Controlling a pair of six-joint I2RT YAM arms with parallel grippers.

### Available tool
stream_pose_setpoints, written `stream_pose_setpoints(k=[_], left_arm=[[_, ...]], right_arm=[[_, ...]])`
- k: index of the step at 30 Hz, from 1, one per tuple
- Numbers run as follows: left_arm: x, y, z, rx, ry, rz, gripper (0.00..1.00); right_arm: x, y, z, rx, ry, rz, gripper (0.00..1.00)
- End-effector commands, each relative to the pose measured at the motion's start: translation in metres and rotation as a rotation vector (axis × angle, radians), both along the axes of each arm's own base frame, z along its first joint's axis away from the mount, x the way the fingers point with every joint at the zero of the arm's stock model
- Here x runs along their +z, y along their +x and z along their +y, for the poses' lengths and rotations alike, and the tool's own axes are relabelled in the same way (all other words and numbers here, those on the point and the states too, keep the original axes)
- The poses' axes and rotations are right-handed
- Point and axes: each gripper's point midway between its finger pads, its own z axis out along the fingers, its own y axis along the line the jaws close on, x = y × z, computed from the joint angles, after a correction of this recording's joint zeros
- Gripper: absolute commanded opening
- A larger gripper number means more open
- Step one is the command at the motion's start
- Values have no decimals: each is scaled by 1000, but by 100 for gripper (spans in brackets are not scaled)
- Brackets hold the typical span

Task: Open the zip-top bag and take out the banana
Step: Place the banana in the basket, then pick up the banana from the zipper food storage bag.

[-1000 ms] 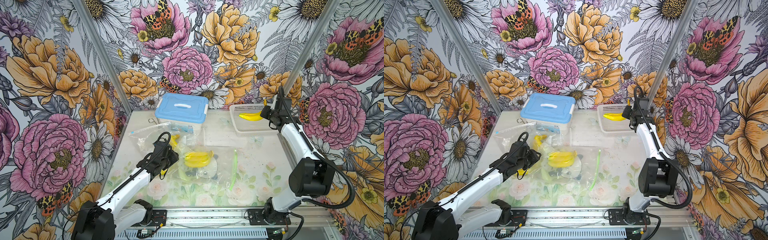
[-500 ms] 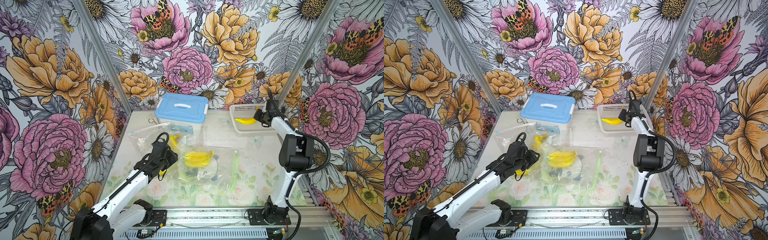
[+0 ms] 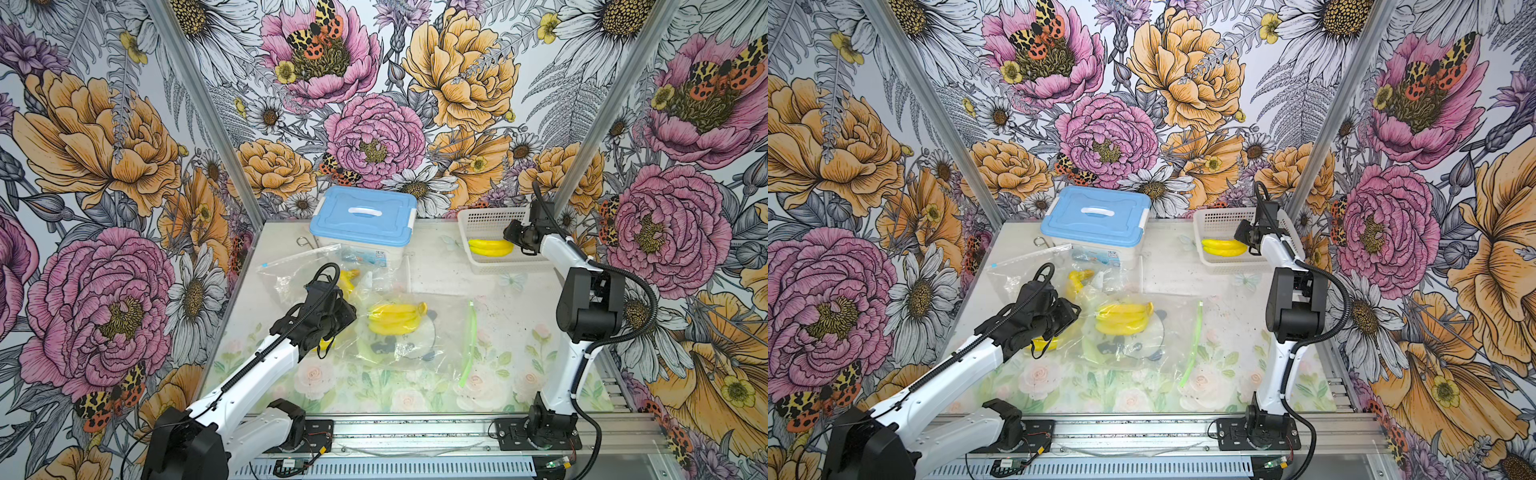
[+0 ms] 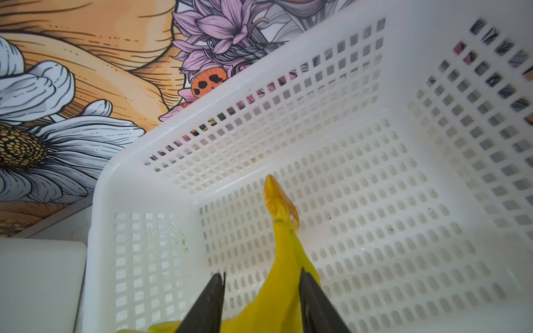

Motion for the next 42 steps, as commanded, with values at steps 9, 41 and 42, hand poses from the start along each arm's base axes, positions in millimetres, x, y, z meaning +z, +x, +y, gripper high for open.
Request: stream_pose_setpoints(k=[9,41,42], left_arm=[[11,3,-6,-19,-2,-27,42],[-2,-4,-7,-54,11,-25,42],[-3,-5,-7,-55,10,-23,42]], right_arm=[[61,-13,9,46,-12,-114,50],[-66,-344,161,237,466,519,18],[-65,-344,166,249,499,511,18]])
